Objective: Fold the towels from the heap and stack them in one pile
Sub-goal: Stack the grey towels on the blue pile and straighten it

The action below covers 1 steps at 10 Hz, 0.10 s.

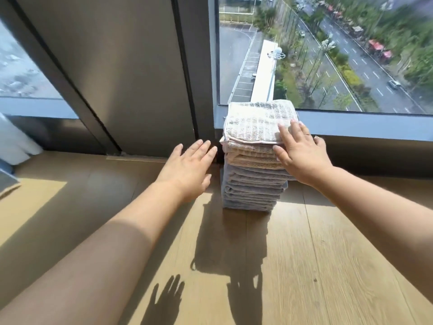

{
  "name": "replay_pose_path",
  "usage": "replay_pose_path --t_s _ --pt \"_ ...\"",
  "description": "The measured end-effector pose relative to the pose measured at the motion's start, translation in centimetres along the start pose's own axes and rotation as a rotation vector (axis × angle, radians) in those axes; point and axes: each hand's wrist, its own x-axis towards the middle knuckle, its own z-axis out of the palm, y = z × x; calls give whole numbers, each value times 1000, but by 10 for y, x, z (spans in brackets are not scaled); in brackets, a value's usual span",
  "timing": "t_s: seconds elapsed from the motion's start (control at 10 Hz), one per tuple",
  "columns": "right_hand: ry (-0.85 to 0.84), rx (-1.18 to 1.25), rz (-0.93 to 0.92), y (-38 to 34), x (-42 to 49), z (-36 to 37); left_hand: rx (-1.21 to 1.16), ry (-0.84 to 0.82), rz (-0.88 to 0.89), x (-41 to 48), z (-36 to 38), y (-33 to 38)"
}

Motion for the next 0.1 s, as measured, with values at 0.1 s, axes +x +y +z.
replay_pose_path --t_s 0.1 --pt "0 10 49 -18 -33 -23 -54 20 -74 -37 -21 -8"
